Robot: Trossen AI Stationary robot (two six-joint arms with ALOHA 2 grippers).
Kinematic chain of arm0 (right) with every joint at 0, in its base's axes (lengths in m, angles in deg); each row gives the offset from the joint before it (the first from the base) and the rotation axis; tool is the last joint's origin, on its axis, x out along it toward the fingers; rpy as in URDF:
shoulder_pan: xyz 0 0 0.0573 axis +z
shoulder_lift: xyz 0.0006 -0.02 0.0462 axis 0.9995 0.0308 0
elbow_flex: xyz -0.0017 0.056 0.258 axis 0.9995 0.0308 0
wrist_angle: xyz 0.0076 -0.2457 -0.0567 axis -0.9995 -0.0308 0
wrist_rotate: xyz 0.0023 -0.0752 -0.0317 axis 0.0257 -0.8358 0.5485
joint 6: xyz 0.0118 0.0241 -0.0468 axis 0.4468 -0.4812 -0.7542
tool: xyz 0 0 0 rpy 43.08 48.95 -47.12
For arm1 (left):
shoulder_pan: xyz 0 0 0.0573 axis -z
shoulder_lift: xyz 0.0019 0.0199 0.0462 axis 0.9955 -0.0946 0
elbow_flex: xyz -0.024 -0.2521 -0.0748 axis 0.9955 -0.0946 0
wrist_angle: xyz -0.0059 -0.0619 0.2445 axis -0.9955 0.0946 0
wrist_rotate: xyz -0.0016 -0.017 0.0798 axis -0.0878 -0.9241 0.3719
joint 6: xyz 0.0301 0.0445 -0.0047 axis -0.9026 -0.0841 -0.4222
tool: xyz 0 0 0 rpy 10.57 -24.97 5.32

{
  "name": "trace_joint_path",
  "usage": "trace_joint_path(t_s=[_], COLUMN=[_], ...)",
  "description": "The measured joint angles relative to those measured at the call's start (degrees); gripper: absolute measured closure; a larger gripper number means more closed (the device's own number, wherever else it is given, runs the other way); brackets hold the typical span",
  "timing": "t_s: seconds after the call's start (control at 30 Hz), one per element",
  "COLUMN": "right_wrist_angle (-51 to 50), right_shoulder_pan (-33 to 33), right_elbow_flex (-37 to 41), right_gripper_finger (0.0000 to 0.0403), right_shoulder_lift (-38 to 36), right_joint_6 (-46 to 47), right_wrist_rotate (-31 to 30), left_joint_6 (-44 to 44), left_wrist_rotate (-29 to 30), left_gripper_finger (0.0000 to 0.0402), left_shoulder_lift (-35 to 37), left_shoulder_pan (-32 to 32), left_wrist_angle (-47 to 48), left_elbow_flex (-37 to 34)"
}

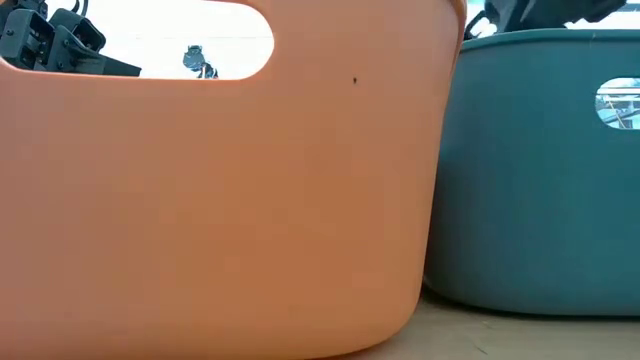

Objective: Pick & Place Travel size toiletries
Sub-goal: Put the black hairbrush into the blue bin

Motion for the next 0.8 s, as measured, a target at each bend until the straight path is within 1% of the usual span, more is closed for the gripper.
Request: trace_joint_path(t_s=[0.1, 0.2, 0.23, 0.3, 0.4, 0.53, 0.63, 0.8], right_wrist_angle=[1.3, 3.3, 3.2, 3.1, 2.9, 5.4, 11.1, 23.3], right_shoulder_pan=[-0.1, -1.2, -1.6, -2.3, -3.2, -5.6, -8.8, -15.9], right_elbow_flex=[0.0, 0.0, 0.0, 0.0, 0.2, 3.4, 8.5, 16.6], right_gripper_finger=[0.028, 0.024, 0.023, 0.0217, 0.0212, 0.0219, 0.0227, 0.0234], right_shoulder_lift=[0.0, -0.2, -0.7, -2.2, -5.3, -10.8, -15.2, -21.7], right_joint_6=[-2.3, -8.0, -9.5, -11.6, -16.2, -22.8, -26.5, -27.4], right_wrist_rotate=[-0.3, -0.3, -0.9, -4.2, -7.5, -7.5, -7.6, -7.5], left_joint_6=[0.0, 0.0, 0.0, 0.0, 0.0, 0.0, 0.0, 0.0], left_wrist_rotate=[0.0, 0.0, 0.0, 0.0, 0.0, 0.0, 0.0, 0.0], left_gripper_finger=[0.0062, 0.0062, 0.0062, 0.0062, 0.0062, 0.0062, 0.0062, 0.0062], left_shoulder_lift=[0.0, 0.0, 0.0, 0.0, 0.0, 0.0, 0.0, 0.0], left_shoulder_pan=[0.0, 0.0, 0.0, 0.0, 0.0, 0.0, 0.0, 0.0], left_wrist_angle=[0.0, 0.0, 0.0, 0.0, 0.0, 0.0, 0.0, 0.0], left_elbow_flex=[0.0, 0.0, 0.0, 0.0, 0.0, 0.0, 0.0, 0.0])
